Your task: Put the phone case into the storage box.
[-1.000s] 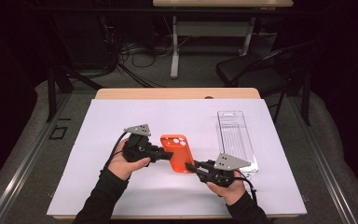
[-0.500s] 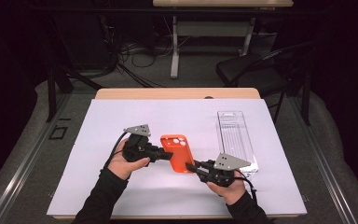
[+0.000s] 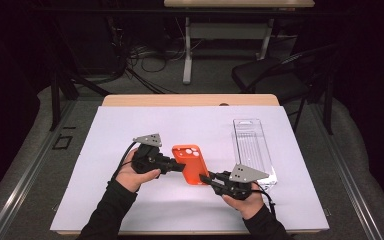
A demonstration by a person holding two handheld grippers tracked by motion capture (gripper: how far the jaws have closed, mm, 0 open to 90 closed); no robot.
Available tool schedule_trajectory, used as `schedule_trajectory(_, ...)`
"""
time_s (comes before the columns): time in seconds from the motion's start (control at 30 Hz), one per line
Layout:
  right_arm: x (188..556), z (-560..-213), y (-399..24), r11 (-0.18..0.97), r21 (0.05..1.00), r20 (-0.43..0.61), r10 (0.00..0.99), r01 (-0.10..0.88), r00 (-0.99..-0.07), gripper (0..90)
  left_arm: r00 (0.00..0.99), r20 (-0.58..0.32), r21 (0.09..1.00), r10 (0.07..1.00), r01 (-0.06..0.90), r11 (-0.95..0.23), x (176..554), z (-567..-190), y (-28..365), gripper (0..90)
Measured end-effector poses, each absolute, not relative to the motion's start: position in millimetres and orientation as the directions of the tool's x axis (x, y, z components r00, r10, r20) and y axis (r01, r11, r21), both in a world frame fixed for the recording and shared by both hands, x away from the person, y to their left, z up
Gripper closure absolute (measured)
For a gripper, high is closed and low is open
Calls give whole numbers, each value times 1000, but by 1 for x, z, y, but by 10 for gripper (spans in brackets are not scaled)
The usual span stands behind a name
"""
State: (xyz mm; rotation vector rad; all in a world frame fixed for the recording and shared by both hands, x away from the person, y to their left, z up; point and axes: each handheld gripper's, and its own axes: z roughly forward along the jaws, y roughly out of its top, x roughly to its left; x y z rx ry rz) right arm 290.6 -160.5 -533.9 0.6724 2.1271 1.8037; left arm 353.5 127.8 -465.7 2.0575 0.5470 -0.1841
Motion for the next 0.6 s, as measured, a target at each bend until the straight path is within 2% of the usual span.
schedule_trajectory(0.6,291,-534,-161,124,978,82,514,168,-854,806,889,-347,774,298,451,-445,354,-466,128,813)
